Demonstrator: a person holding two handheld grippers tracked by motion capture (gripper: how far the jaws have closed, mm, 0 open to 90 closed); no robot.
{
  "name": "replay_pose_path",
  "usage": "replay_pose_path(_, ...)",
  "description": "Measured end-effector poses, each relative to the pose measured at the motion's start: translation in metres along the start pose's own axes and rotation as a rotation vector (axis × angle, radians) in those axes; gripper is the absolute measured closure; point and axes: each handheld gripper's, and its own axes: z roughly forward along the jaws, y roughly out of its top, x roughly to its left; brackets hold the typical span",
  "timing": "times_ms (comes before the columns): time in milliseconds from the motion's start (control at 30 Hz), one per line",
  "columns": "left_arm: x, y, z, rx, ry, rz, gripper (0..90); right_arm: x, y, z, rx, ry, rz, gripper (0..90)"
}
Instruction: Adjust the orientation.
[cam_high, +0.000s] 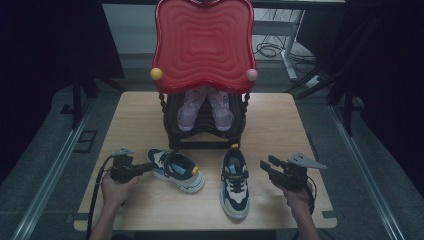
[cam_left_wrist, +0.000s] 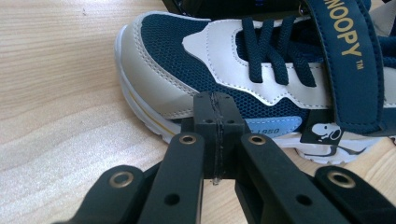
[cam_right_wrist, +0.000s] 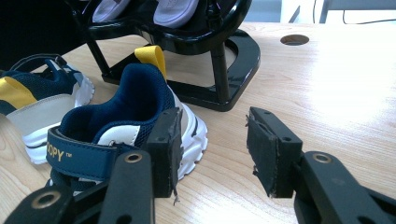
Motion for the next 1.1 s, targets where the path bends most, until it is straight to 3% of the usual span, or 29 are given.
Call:
replay_pose_path(367,0.000,0.000,-0.002,-0.013,0.005,-0.002,89.3,0.002,0.001,-0.002,-0.021,-0.008,0.000,56.0)
replay_pose_path(600,-0.011,-0.007,-0.015,-0.052,-0.017,0.012,85.5,0.021,0.013,-0.008,-0.071,0.026,-0.031,61.0)
replay_pose_path(667,-0.016,-0.008,-0.020,-0.060,-0.046,0.029,80.8,0.027,0.015,-0.007,-0.068,0.047,-0.041,62.2)
replay_pose_path(767,-0.024,-0.008,-0.023,-0.052,-0.042,0.065,68.8,0.034,0.017,-0.005,-0.057,0.073,-0.053,66.1)
replay_pose_path(900,-0.034,-0.008,-0.025,-0.056,-0.050,0.099,53.7,0.039,0.019,-0.003,-0.046,0.117,-0.053,78.0)
replay_pose_path(967,-0.036,-0.007,-0.026,-0.055,-0.052,0.107,48.6,0.041,0.019,-0.003,-0.045,0.141,-0.040,80.9)
replay_pose_path(1100,-0.043,-0.007,-0.030,-0.052,-0.069,0.125,42.3,0.055,0.023,0.000,-0.031,0.176,-0.075,87.2)
